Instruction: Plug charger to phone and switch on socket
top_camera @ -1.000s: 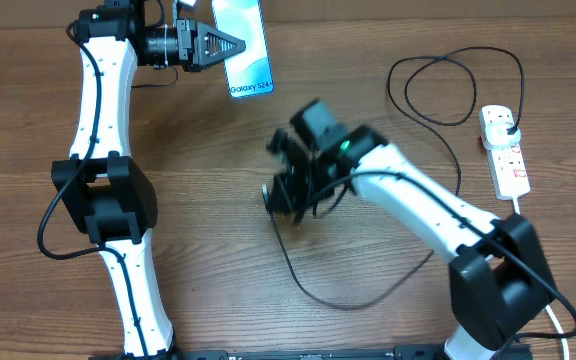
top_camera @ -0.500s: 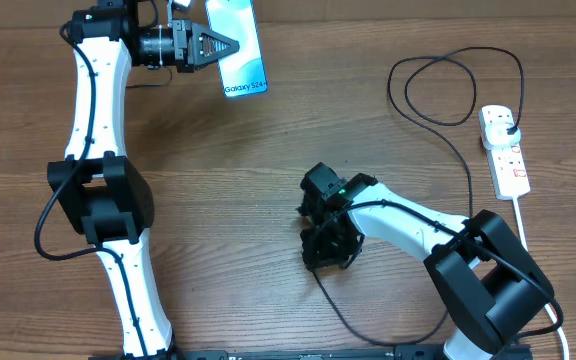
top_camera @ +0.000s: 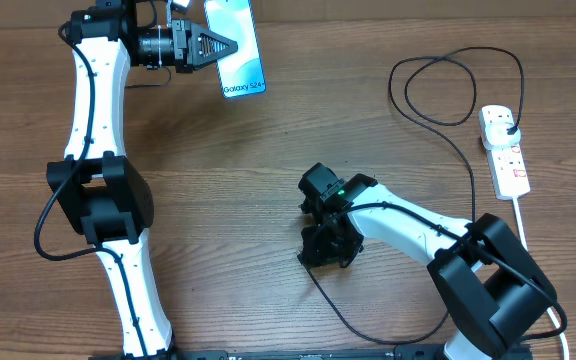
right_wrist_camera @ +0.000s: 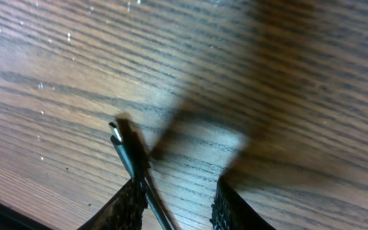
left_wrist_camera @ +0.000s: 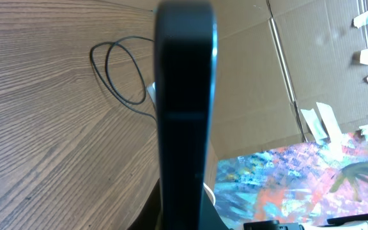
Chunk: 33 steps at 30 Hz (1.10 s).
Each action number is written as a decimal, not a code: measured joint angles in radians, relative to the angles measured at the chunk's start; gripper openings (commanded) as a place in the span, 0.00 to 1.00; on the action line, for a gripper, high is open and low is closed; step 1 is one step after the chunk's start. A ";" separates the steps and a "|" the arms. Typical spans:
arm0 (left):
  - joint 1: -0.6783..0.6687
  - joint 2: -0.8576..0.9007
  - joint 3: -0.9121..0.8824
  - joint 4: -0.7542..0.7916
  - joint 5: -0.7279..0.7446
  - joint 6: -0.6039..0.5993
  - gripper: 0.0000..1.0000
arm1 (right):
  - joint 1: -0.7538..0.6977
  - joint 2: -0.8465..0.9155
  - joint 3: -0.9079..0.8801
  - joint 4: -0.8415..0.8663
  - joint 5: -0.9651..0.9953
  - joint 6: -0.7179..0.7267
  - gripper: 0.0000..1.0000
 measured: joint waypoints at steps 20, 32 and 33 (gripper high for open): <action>0.000 0.000 0.000 0.000 -0.003 -0.002 0.04 | 0.088 0.000 0.000 0.027 -0.002 -0.014 0.31; 0.000 0.000 0.000 0.000 -0.003 -0.003 0.04 | 0.092 0.012 0.005 0.034 0.014 -0.011 0.21; 0.000 0.000 0.000 0.000 -0.003 -0.002 0.04 | 0.094 0.012 0.005 0.033 0.017 -0.010 0.24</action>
